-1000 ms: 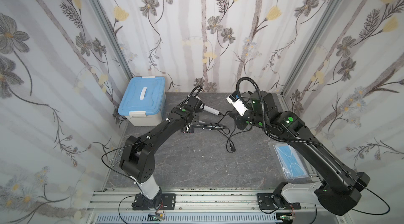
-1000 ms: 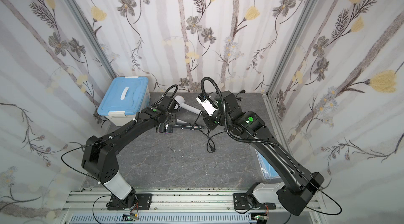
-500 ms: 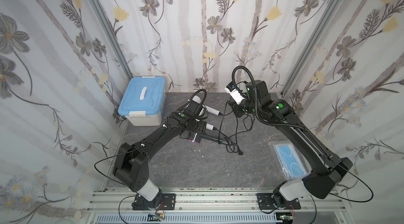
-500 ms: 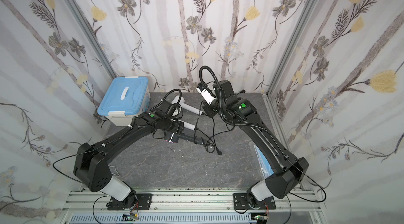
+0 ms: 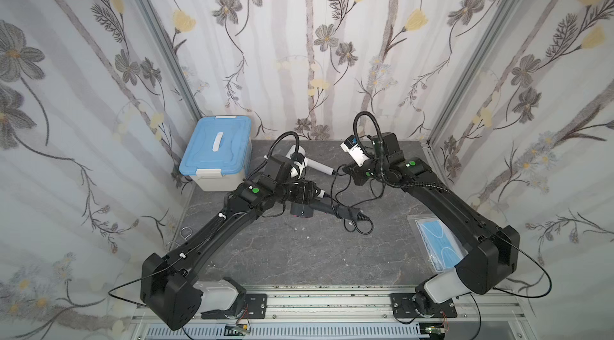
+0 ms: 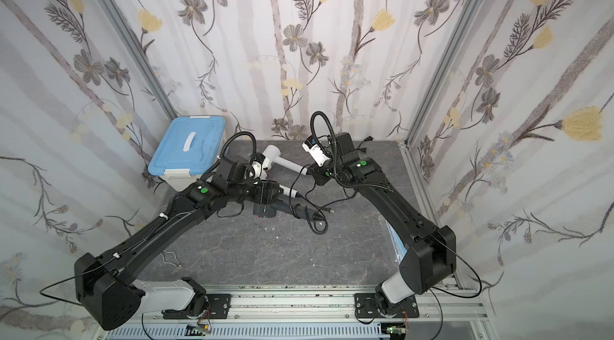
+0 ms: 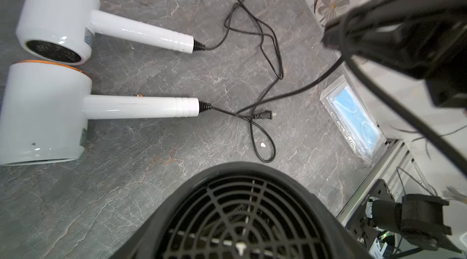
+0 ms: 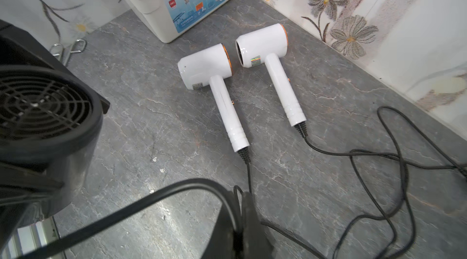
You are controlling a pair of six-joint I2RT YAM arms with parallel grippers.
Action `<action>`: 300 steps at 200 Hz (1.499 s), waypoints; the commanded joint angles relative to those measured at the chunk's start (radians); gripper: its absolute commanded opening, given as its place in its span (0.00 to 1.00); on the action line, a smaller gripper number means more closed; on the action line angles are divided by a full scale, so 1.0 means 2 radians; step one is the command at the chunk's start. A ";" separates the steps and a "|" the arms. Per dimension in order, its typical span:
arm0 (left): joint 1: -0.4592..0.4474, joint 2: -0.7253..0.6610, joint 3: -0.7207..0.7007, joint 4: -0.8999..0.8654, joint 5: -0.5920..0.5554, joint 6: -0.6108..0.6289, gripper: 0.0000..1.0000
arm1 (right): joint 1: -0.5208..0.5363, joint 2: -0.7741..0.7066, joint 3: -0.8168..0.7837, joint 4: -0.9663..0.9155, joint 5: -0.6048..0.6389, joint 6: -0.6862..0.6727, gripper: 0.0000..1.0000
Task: Wrap the cord around the hair dryer
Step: Wrap the power cord around the hair dryer.
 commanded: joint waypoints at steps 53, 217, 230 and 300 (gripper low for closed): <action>0.002 -0.004 0.146 0.004 -0.129 -0.074 0.00 | -0.003 -0.050 -0.132 0.152 -0.121 0.070 0.00; -0.053 0.160 0.484 -0.210 -0.233 -0.027 0.00 | -0.013 -0.080 -0.250 0.305 -0.221 0.138 0.54; -0.053 0.167 0.501 -0.223 -0.242 -0.022 0.00 | -0.013 -0.075 -0.256 0.310 -0.222 0.141 0.55; -0.051 0.190 0.548 -0.242 -0.250 -0.018 0.00 | -0.013 -0.054 -0.322 0.379 -0.227 0.178 0.54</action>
